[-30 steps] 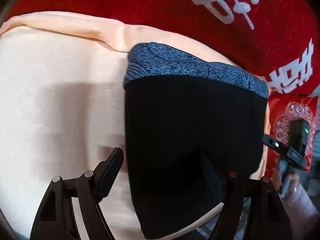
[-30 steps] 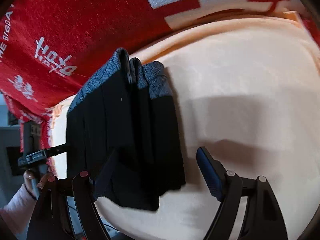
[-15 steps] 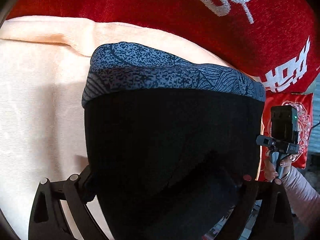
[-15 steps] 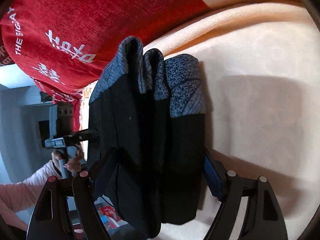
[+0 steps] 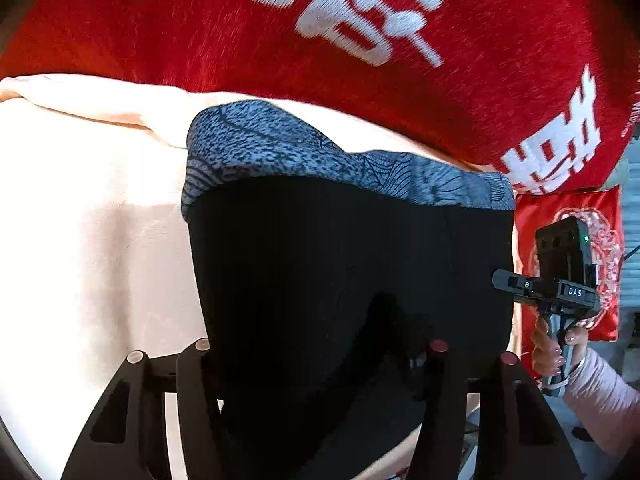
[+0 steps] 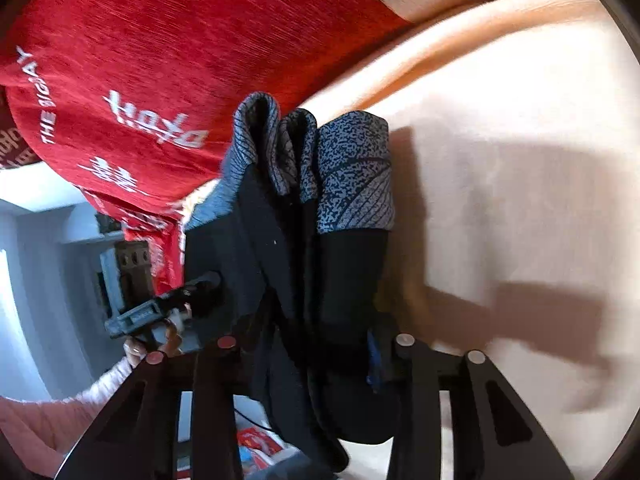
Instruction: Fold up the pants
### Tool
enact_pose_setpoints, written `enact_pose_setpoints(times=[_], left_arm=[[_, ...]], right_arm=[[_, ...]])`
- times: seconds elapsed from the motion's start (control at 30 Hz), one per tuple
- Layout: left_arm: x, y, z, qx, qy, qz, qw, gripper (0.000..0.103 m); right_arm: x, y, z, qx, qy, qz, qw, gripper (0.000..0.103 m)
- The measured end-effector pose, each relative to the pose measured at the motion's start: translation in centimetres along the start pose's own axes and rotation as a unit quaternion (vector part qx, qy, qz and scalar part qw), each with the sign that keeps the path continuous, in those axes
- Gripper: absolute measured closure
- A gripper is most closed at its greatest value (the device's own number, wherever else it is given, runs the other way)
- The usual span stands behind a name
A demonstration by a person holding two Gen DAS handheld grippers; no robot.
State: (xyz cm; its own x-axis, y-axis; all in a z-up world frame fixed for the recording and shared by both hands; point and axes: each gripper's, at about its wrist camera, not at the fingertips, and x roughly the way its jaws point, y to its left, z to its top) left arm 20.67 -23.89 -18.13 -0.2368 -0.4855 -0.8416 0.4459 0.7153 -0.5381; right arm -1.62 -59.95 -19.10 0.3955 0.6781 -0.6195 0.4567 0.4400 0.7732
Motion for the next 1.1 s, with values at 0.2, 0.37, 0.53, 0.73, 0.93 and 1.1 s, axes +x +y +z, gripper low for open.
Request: enact_pose_setpoints(times=[0.2, 0.37, 0.53, 0.73, 0.93, 1.1], left_arm=[[-1.8, -1.8, -1.7, 0.009, 0.0, -0.004, 1.0, 0.043], [-2.6, -2.6, -4.1, 0.01, 0.008, -0.005, 0.9999, 0.043], [-2.2, -2.2, -6.8, -0.005, 0.012, -0.006, 0.9999, 0.043], [0.3, 0.5, -8.4, -0.015, 0.017, 0.002, 0.9997, 0.041], [0.9, 0.9, -7.8, -0.024, 0.003, 0.02, 0.9995, 0.02], [-0.4, 0.9, -8.3, -0.026, -0.011, 0.064, 0.9976, 0.018]], right_arm=[[-1.2, 1.3, -2.2, 0.001, 0.003, 0.02, 1.0, 0.065], [-1.8, 1.4, -4.8, 0.016, 0.003, 0.032, 0.999, 0.065], [-1.6, 1.4, -7.4, 0.018, 0.011, 0.035, 0.999, 0.065], [0.6, -0.1, -9.6, 0.024, 0.028, 0.007, 0.999, 0.064], [1.2, -1.7, -9.3, 0.04, 0.012, -0.015, 0.999, 0.052], [0.3, -0.3, -10.0, 0.036, 0.002, -0.064, 0.997, 0.04]])
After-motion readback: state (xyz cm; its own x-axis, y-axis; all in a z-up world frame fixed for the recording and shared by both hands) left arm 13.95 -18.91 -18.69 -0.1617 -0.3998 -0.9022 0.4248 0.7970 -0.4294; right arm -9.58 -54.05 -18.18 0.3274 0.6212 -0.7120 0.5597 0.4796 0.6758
